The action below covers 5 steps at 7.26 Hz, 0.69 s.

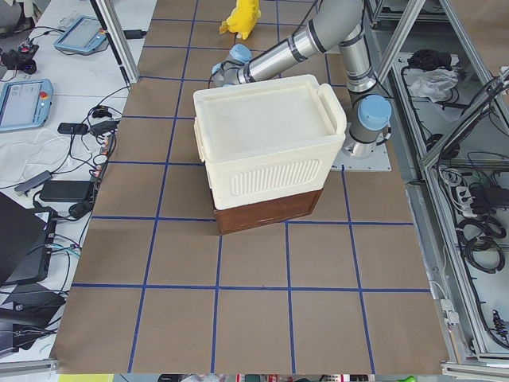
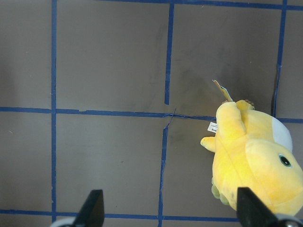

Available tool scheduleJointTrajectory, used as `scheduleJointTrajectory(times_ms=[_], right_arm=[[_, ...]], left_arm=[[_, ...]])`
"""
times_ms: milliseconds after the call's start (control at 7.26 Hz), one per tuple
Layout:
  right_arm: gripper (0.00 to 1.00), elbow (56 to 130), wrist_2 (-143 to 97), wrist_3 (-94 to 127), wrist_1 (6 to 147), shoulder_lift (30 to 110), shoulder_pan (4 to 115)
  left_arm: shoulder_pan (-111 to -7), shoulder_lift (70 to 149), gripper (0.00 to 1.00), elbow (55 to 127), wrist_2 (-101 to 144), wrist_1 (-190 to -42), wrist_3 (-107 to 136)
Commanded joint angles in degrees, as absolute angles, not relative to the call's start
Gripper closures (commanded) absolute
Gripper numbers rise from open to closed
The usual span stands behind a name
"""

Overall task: Pull drawer sideways
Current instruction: 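Hold the handle with the left gripper and begin pulling outward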

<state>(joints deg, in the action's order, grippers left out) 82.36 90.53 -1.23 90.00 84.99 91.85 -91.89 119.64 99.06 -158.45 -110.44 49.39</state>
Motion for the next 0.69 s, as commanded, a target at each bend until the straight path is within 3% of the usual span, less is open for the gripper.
scheduleJointTrajectory(times_ms=[0, 551], right_arm=[[0.00, 82.35, 90.53, -1.23, 90.00, 84.99, 91.85], [0.00, 82.35, 90.53, -1.23, 90.00, 84.99, 91.85]], left_arm=[[-92.02, 119.79, 0.75, 98.53, -158.12, -109.95, 48.43], [-92.81, 120.50, 0.76, 98.53, -158.12, -109.86, 48.52]])
